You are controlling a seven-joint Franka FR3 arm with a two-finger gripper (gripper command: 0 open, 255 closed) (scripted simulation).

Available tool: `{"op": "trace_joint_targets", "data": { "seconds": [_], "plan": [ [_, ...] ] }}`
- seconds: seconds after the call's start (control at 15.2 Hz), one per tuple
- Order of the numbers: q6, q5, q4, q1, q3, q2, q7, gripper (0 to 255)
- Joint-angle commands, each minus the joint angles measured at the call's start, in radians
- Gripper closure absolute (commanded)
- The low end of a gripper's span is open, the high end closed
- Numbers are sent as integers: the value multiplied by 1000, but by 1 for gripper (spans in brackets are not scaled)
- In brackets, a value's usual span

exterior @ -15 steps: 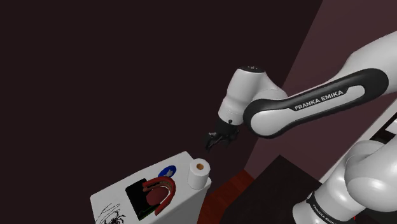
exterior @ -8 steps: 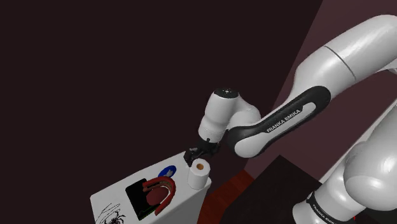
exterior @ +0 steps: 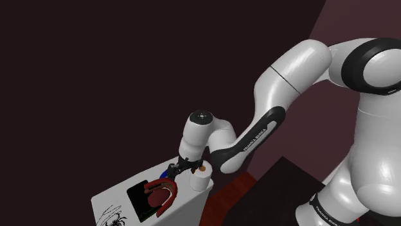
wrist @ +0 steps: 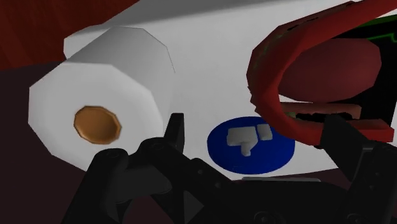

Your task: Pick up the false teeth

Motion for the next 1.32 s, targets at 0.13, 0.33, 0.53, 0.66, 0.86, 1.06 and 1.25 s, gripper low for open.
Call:
{"op": "trace_joint_targets", "data": {
  "seconds": [0.13, 0.33, 0.53, 0.66, 0.86, 1.06, 1.25],
  "plan": [
    [14, -94, 135, 106, -82, 156, 100, 0],
    [30, -111, 150, 123, -102, 186, 116, 0],
    [55, -133, 165, 142, -126, 223, 135, 0],
    [75, -150, 179, 158, -146, 256, 151, 0],
    [76, -150, 176, 158, -146, 254, 152, 255],
    [76, -150, 177, 159, -146, 255, 152, 255],
    [76, -151, 177, 159, -147, 254, 152, 255]
  ]
}}
